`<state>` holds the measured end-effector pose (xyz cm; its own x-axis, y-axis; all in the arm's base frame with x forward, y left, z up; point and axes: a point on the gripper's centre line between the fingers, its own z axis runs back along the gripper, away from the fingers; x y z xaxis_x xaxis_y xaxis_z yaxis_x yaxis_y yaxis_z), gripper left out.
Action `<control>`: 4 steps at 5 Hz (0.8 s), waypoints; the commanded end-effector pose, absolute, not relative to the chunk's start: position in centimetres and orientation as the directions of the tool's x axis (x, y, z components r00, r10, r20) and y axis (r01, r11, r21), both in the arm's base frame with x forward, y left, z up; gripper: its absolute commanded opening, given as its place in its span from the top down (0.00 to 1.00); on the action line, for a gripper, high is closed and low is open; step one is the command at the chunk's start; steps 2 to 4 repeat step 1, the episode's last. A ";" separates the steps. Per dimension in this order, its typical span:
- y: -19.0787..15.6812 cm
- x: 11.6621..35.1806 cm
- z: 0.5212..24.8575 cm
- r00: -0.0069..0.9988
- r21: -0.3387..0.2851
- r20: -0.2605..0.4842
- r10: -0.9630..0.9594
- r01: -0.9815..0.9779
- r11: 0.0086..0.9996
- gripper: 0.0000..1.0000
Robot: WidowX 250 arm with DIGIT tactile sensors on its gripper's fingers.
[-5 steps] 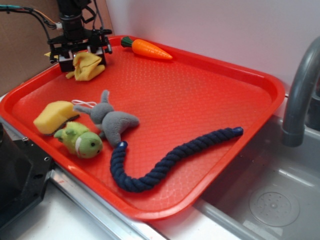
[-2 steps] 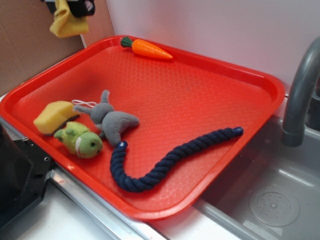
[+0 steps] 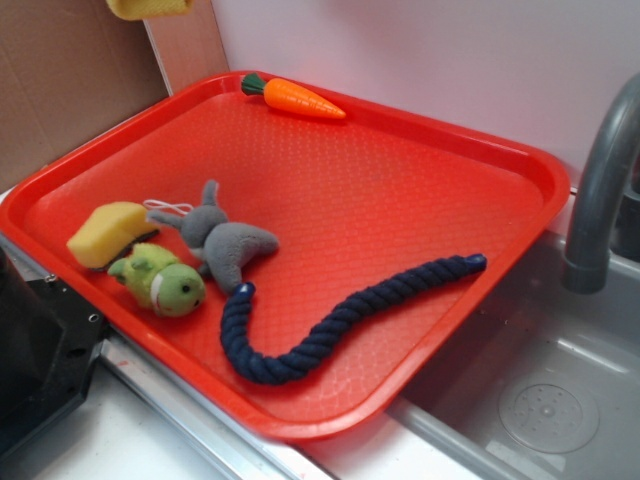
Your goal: Grab the yellow cloth.
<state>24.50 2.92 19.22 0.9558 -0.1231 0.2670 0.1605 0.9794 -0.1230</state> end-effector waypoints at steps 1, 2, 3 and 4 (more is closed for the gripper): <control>4.0 22.4 21.0 0.938 -0.121 0.321 -0.131 0.178 0.977 1.00; 4.0 22.4 21.0 0.938 -0.121 0.321 -0.131 0.178 0.977 1.00; 4.0 22.4 21.0 0.938 -0.121 0.321 -0.131 0.178 0.977 1.00; 4.0 22.4 21.0 0.938 -0.121 0.321 -0.131 0.178 0.977 1.00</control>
